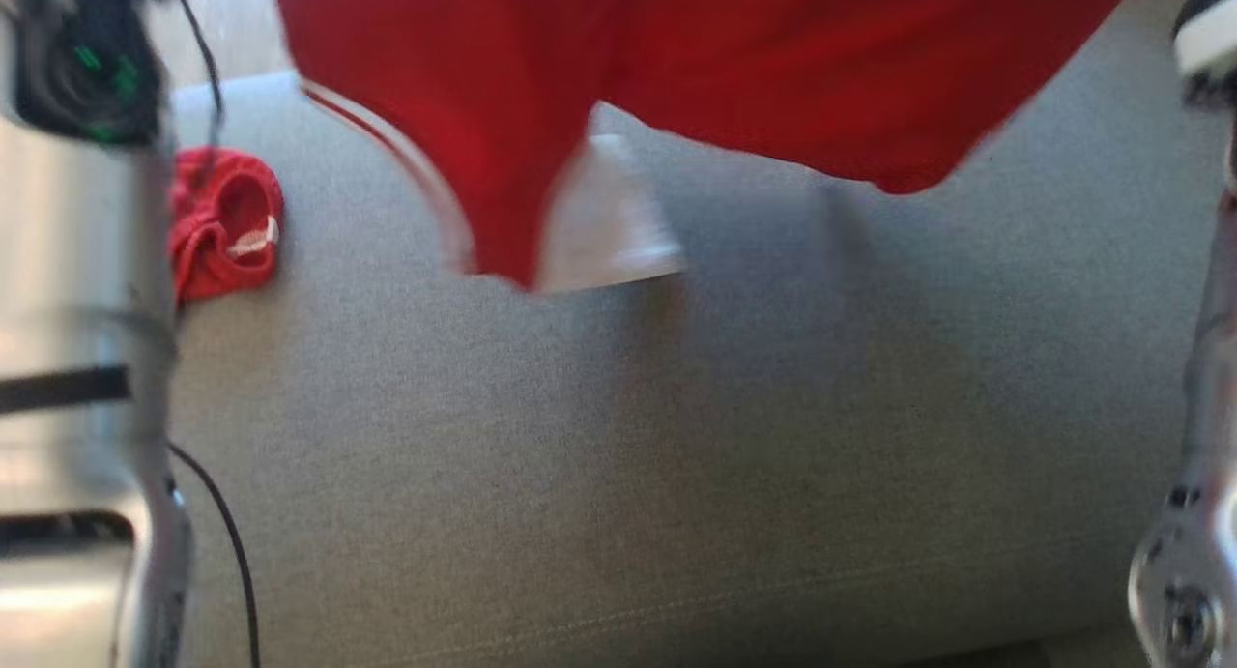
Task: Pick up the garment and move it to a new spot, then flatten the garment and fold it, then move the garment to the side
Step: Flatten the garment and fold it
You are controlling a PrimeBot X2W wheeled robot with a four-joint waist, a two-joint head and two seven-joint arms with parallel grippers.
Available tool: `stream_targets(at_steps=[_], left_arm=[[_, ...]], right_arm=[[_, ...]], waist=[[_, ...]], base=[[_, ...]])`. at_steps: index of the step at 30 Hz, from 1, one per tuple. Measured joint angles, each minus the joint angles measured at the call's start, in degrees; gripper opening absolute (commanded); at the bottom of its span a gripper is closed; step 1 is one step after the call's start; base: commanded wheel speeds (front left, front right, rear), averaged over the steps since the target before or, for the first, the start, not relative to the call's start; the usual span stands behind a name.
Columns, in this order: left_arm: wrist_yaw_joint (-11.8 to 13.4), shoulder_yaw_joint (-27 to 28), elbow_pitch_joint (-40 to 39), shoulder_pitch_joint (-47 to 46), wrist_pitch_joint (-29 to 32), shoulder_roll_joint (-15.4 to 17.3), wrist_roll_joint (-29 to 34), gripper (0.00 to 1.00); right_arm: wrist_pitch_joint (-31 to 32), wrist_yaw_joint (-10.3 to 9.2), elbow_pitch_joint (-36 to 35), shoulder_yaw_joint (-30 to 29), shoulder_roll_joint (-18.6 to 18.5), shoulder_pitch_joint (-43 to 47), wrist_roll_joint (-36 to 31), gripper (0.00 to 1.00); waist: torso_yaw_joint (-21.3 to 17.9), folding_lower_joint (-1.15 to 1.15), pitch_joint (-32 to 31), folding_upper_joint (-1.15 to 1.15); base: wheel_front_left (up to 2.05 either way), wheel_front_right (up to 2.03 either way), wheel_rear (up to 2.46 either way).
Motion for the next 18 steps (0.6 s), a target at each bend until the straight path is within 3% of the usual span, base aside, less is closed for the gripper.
stream_targets(at_steps=[4,12,18], left_arm=[[2.7,0.4,0.2,-6.8,3.0,1.4,0.3,0.00],[4.0,-0.7,9.0,-19.6,5.6,6.4,4.6,0.00],[4.2,-3.5,13.0,-29.8,-2.7,6.7,11.3,0.00]], right_arm=[[0.4,0.00,4.1,-1.0,-0.1,-8.0,-0.1,0.00],[-5.7,0.00,17.3,2.4,2.1,-24.1,-8.1,0.00],[-15.0,0.00,25.0,4.8,2.7,-33.9,-14.5,0.00]], waist=[[0.0,0.00,0.0,0.00],[-1.1,0.00,8.5,0.00],[-2.0,0.00,16.1,0.00]], base=[[0.00,0.00,0.00],[0.00,0.00,0.00],[0.00,0.00,0.00]])
